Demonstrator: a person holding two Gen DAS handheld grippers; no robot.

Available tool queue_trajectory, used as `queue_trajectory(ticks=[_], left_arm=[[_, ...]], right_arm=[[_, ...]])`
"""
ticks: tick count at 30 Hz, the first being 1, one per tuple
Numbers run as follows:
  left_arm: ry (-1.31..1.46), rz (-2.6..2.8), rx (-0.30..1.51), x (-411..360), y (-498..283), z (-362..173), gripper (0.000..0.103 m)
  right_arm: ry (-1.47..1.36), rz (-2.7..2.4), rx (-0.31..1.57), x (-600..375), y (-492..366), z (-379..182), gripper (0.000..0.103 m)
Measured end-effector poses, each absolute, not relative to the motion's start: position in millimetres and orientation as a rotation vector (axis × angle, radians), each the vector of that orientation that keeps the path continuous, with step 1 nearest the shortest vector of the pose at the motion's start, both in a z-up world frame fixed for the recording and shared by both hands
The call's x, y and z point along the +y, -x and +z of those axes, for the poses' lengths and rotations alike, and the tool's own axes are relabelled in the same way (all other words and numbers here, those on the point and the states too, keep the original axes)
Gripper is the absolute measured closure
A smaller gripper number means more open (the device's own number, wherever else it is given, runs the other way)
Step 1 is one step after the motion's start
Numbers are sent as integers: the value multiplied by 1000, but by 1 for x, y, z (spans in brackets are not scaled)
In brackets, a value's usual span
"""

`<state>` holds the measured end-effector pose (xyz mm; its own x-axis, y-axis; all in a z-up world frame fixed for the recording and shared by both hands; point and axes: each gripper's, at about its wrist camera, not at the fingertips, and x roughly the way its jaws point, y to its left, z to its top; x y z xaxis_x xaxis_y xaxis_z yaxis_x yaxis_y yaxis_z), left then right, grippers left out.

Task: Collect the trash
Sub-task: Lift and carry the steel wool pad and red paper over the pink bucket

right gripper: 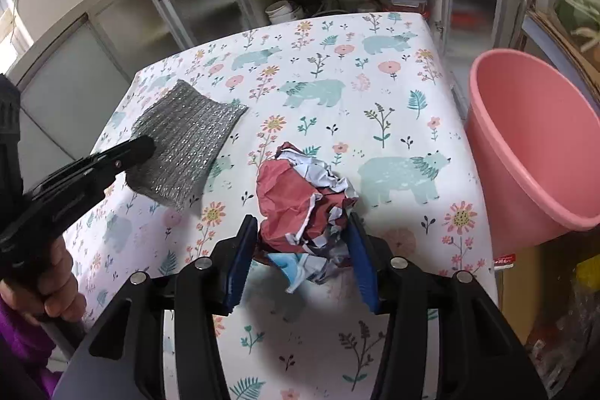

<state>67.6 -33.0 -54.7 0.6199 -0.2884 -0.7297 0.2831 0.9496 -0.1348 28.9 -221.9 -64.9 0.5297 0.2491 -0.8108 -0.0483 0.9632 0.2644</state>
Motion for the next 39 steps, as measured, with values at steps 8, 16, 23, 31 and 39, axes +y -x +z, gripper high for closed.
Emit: queue_trajectory(ticks=[8, 16, 23, 31, 39], left_arm=[[-24, -326, 807, -46, -65, -41, 93], [-51, -354, 723, -72, -61, -10, 93], [-73, -417, 648, -114, -59, 17, 93], [-115, -505, 622, -174, -58, 24, 93], [-135, -596, 628, -235, -67, 19, 93]], right_arm=[[-251, 190, 903, -232, -16, -48, 65], [-300, 176, 785, -256, -4, -24, 66], [-335, 88, 706, -293, 2, -8, 66], [-377, -48, 661, -347, 5, -3, 66], [-393, -169, 661, -390, 5, -11, 66]])
